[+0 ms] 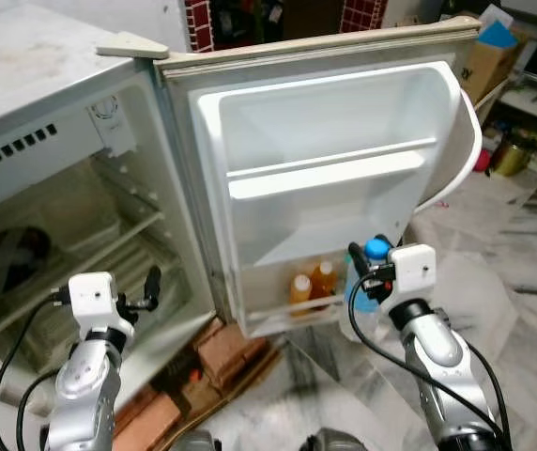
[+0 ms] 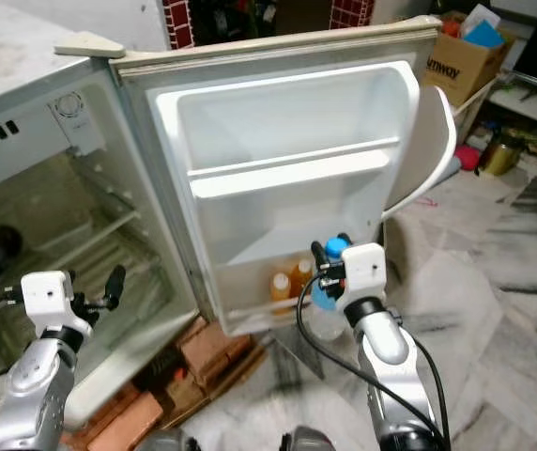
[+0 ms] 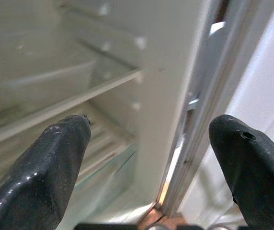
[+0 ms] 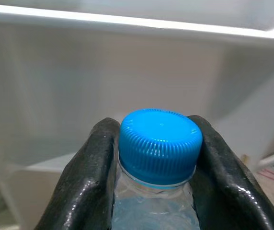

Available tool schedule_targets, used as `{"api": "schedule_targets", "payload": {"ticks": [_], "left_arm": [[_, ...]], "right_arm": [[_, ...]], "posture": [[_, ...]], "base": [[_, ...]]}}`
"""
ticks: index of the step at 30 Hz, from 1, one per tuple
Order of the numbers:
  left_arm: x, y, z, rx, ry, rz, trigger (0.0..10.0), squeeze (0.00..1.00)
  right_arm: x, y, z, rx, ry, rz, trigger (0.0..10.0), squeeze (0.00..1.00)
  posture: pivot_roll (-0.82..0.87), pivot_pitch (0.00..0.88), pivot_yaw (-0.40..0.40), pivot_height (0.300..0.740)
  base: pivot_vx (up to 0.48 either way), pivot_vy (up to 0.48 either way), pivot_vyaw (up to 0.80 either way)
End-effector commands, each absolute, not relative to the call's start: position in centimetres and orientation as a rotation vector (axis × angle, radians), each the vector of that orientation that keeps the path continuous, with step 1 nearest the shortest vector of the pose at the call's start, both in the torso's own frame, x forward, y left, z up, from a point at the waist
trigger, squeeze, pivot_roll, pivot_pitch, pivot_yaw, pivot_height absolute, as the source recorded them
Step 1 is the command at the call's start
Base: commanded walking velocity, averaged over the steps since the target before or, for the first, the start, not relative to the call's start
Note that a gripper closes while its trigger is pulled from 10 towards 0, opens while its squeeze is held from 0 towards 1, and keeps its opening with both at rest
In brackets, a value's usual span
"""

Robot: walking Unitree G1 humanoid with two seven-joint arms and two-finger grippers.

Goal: Restocking fridge

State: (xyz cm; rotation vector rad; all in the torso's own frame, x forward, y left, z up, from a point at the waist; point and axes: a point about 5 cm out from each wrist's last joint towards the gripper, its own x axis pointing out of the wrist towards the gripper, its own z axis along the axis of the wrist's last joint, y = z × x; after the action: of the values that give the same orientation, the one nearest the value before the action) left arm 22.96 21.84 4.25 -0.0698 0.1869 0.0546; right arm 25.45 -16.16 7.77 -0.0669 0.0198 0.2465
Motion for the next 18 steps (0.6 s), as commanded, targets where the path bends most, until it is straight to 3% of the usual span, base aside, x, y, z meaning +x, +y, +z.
{"api": "schedule_targets", "payload": {"ticks": [1,3,8,15,18], "left_arm": [[22.34,22.88,4.23,-0.053,0.204,0.093,10.0,0.0],[22.26,22.86,4.24,-0.056,0.204,0.093,10.0,0.0],[22.27,22.73,4.29,-0.067,0.209,0.093,10.0,0.0],[22.62,22.43,4.42,-0.064,0.209,0.074,10.0,0.0],[22.93,22.35,4.55,-0.057,0.205,0.066,10.0,0.0]], "right_arm": [[25.59,-14.98,8.91,-0.057,-0.041,0.284,10.0,0.0],[25.58,-14.99,8.88,-0.052,-0.04,0.278,10.0,0.0],[25.61,-15.18,8.73,-0.022,-0.031,0.24,10.0,0.0],[25.63,-15.3,8.8,-0.029,-0.036,0.233,10.0,0.0],[25.63,-15.3,8.87,-0.039,-0.039,0.224,10.0,0.0]], "posture": [[0.05,0.009,0.003,0.74],[0.05,0.009,0.002,0.74],[0.05,0.007,0.003,0.74],[0.05,0.013,0.007,0.74],[0.04,0.019,0.008,0.74]], "base": [[0.0,0.0,0.8],[0.0,0.0,0.8],[0.0,0.0,0.0],[0.0,0.44,0.0],[0.0,0.0,0.0]]}}
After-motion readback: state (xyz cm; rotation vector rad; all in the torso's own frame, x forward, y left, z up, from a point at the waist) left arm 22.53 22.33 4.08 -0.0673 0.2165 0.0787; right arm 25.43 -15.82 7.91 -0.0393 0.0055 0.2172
